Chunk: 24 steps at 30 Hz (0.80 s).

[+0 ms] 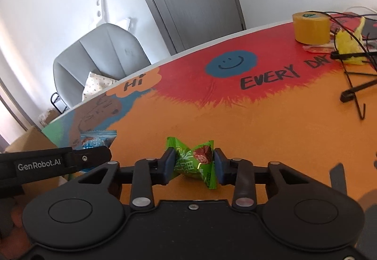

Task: Organize snacks
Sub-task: 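Grasp the blue packet with the left gripper while the right grasps the green candy packet, then carry the blue packet in the left gripper while the right carries the green packet to the box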

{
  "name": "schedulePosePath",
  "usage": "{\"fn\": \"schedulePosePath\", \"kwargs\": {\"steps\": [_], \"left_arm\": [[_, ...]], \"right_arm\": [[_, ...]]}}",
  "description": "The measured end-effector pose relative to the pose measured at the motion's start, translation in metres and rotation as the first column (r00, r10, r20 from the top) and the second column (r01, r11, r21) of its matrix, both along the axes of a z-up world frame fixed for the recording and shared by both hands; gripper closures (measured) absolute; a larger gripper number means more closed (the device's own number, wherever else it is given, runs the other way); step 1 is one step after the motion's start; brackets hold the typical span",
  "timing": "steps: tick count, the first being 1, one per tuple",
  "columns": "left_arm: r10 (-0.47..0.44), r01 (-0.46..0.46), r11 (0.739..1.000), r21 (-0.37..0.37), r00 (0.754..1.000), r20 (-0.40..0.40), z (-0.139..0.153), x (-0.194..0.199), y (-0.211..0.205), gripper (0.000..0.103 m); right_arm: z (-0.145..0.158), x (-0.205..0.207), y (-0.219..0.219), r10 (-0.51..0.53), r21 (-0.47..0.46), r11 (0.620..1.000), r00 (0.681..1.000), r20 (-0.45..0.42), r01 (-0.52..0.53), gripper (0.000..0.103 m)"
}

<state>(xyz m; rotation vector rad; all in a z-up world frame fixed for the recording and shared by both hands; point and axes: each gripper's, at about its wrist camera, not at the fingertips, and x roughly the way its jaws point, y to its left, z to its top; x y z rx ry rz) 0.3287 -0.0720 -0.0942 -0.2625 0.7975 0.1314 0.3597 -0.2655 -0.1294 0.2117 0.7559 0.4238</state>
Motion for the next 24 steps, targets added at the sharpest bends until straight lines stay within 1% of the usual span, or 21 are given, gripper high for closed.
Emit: {"fn": "schedulePosePath", "kwargs": {"steps": [12,19,24], "left_arm": [[-0.025,0.024,1.0,0.011,0.997,0.076,0.026,-0.043,-0.002,0.076],[-0.023,0.022,1.0,0.009,0.993,0.113,0.041,-0.071,0.008,0.076],[0.001,-0.002,1.0,0.009,0.99,0.138,0.049,-0.092,0.022,0.076]], "right_arm": [[0.023,-0.038,-0.005,-0.006,0.025,1.0,0.998,0.07,0.004,0.069],[0.041,-0.061,-0.002,0.005,0.04,0.999,0.995,0.105,-0.009,0.069],[0.057,-0.078,0.003,0.022,0.05,0.998,0.989,0.144,-0.029,0.069]]}}
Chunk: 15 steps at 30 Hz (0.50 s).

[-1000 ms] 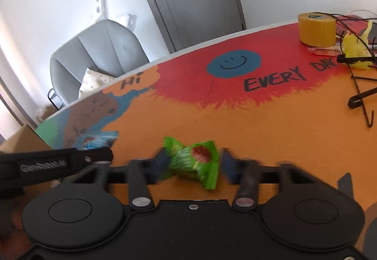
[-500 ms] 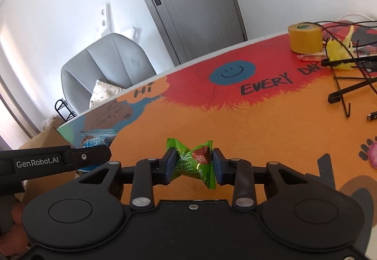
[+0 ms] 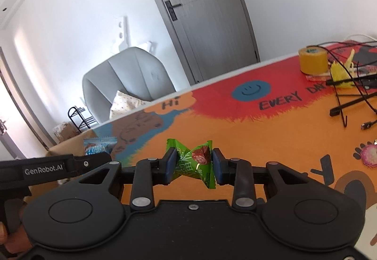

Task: Organize snacks
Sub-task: 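Carry the blue packet in the left gripper while the right carries the green packet to the box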

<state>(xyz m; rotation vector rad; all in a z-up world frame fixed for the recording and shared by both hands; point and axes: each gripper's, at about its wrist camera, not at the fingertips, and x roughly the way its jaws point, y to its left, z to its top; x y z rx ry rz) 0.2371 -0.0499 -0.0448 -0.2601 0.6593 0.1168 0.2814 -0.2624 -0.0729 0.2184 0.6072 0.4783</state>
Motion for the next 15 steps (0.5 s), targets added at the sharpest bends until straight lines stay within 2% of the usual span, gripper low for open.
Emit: {"fn": "schedulePosePath", "kwargs": {"steps": [8,15], "left_arm": [[0.04,-0.041,0.999,0.015,0.999,0.016,0.012,-0.03,0.028,0.076],[0.115,-0.116,0.993,0.029,0.993,0.038,0.025,-0.057,0.063,0.076]], "right_arm": [[0.014,-0.018,0.017,0.05,0.012,0.999,0.998,0.035,-0.05,0.069],[0.027,-0.032,0.037,0.115,0.024,0.993,0.991,0.065,-0.117,0.069]]}}
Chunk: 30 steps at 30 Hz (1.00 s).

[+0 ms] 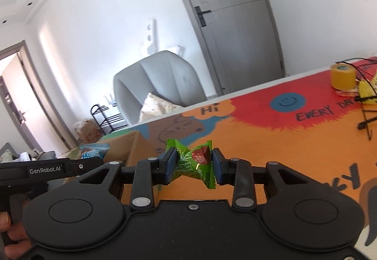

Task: Organize snacks
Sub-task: 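Carry the blue packet in the left gripper while the right carries the green packet to the box, then open the left gripper over the box while the right gripper drops the green packet in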

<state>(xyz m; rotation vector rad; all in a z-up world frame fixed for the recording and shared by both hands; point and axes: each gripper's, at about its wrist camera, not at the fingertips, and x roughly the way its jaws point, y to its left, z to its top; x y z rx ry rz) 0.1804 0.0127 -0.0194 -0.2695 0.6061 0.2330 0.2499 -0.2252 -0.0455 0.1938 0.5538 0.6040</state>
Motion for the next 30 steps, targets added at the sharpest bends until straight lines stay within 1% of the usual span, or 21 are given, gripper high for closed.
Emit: {"fn": "schedulePosePath", "kwargs": {"steps": [10,16,21,25,28,30], "left_arm": [[0.079,-0.079,0.997,-0.011,0.997,0.008,0.005,-0.03,0.034,0.076],[0.093,-0.093,0.995,-0.04,0.996,0.001,0.001,-0.043,0.047,0.076],[0.087,-0.088,0.995,-0.057,0.996,-0.016,-0.002,-0.053,0.054,0.076],[0.069,-0.072,0.995,-0.072,0.997,-0.042,-0.005,-0.058,0.058,0.07],[0.08,-0.081,0.994,-0.068,0.997,-0.023,-0.004,-0.065,0.062,0.061],[0.088,-0.089,0.994,-0.068,0.996,-0.017,-0.003,-0.068,0.066,0.058]], "right_arm": [[0.014,-0.017,0.037,0.102,0.006,0.995,0.994,0.028,-0.102,0.069],[0.018,-0.028,0.06,0.155,-0.01,0.988,0.987,0.036,-0.155,0.069],[0.018,-0.036,0.077,0.188,-0.027,0.982,0.982,0.036,-0.187,0.069],[0.016,-0.041,0.089,0.213,-0.031,0.977,0.977,0.028,-0.212,0.069],[0.015,-0.046,0.096,0.227,-0.036,0.973,0.974,0.021,-0.226,0.069],[0.014,-0.048,0.101,0.235,-0.042,0.971,0.972,0.018,-0.234,0.069]]}}
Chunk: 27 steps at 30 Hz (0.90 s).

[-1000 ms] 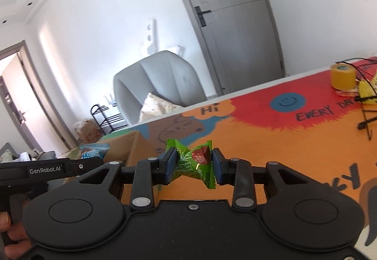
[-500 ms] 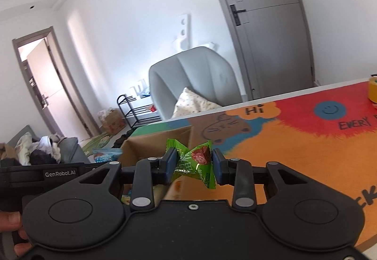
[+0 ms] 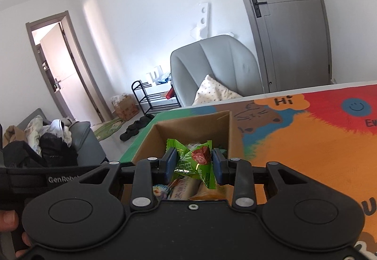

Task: Organize snacks

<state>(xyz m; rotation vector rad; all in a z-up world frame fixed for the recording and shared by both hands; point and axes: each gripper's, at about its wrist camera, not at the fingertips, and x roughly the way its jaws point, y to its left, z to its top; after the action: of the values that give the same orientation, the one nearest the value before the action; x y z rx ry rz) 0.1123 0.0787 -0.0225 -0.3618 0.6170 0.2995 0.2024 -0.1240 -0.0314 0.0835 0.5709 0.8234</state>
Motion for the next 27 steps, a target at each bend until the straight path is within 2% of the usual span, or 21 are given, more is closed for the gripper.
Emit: {"fn": "schedulePosePath", "kwargs": {"steps": [4,7,9,13,17,21,27], "left_arm": [[0.015,-0.015,1.0,-0.004,1.0,0.01,0.002,-0.004,0.008,0.051],[0.027,-0.027,1.0,-0.007,1.0,0.016,0.001,-0.006,0.013,0.046],[0.031,-0.03,0.999,-0.015,0.999,0.016,0.0,-0.006,0.015,0.044],[0.018,-0.017,1.0,-0.018,1.0,0.02,-0.001,-0.006,0.014,0.029],[0.004,-0.003,1.0,-0.029,1.0,0.027,-0.002,-0.006,0.011,0.019],[-0.027,0.027,0.999,-0.038,1.0,0.009,-0.005,-0.003,0.004,0.015],[-0.09,0.09,0.996,-0.006,0.996,-0.005,-0.007,-0.002,-0.014,0.013]], "right_arm": [[0.0,-0.004,0.008,0.028,-0.001,1.0,0.999,-0.015,-0.028,0.067],[0.001,-0.007,0.011,0.041,-0.002,0.999,0.999,-0.024,-0.041,0.057],[0.002,-0.009,0.008,0.025,-0.005,1.0,1.0,-0.017,-0.025,0.051],[0.004,-0.009,-0.001,-0.018,-0.004,1.0,1.0,-0.017,0.018,0.05],[0.004,-0.013,-0.015,-0.068,-0.012,0.998,0.998,-0.006,0.068,0.042],[0.002,-0.017,-0.031,-0.115,-0.016,0.993,0.993,-0.008,0.115,0.04],[-0.004,-0.024,-0.06,-0.188,0.007,0.982,0.982,-0.02,0.188,0.032]]}}
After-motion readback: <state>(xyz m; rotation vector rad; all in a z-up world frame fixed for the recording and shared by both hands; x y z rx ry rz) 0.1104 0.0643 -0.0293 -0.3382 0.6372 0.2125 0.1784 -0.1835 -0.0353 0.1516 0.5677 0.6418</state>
